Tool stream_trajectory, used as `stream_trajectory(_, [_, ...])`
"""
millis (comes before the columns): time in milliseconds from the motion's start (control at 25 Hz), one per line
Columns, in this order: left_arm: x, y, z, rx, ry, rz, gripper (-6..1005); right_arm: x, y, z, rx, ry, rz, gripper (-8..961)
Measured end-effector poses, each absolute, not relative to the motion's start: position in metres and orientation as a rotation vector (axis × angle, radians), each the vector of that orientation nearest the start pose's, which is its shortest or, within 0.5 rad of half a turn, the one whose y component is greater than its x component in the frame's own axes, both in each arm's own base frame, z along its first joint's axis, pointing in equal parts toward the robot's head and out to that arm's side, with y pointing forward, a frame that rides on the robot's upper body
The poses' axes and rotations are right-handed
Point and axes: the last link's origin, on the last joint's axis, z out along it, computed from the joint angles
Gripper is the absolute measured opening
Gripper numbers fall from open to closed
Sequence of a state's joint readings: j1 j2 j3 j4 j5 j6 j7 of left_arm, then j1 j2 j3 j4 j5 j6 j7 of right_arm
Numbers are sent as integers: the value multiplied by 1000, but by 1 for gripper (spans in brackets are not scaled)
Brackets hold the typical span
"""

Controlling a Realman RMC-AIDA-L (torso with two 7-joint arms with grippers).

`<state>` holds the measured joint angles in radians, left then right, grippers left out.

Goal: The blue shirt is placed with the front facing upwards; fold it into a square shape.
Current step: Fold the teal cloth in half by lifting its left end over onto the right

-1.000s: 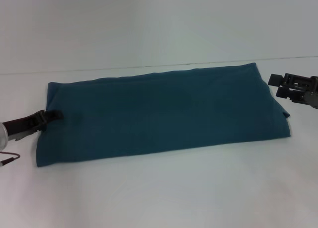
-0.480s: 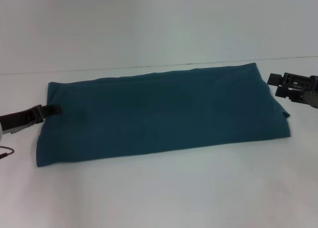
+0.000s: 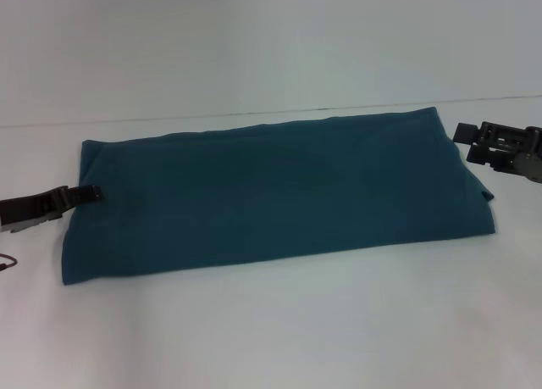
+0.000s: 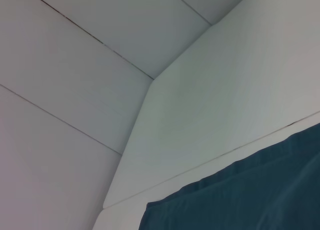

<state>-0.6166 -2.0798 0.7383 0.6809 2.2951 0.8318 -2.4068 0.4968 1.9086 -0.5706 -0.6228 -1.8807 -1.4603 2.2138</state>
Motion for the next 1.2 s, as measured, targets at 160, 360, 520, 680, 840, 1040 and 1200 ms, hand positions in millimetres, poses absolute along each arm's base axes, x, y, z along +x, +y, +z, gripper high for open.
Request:
stream_trajectory(160, [-315,410,18,-1799,-1574,-412,877,310,356,93,-2055,1663,974,794])
stream_trajectory(360, [-315,412,17,-1795,-1548,-397,877,310,355,93,-2053,1664,973,794])
stream_trajectory(520, [-315,413,16,-1801,-1537,-384,877,311,355,93,-2051,1665,974,794])
stream_trajectory(680, [-317,411,13,-1809,-1535,-359,877,311,354,93,-2049,1665,974,794])
stream_trajectory(840, [-320,409,10,-1812,-1550,-344,876,311,354,93,-2049,1665,974,794])
stream_trajectory(1040, [-320,409,10,-1812,-1554,-342,876,311,354,93,-2048,1667,974,794])
stream_trajectory(1200, [-319,408,7,-1820,-1559,-343,876,311,354,93,-2048,1666,974,795])
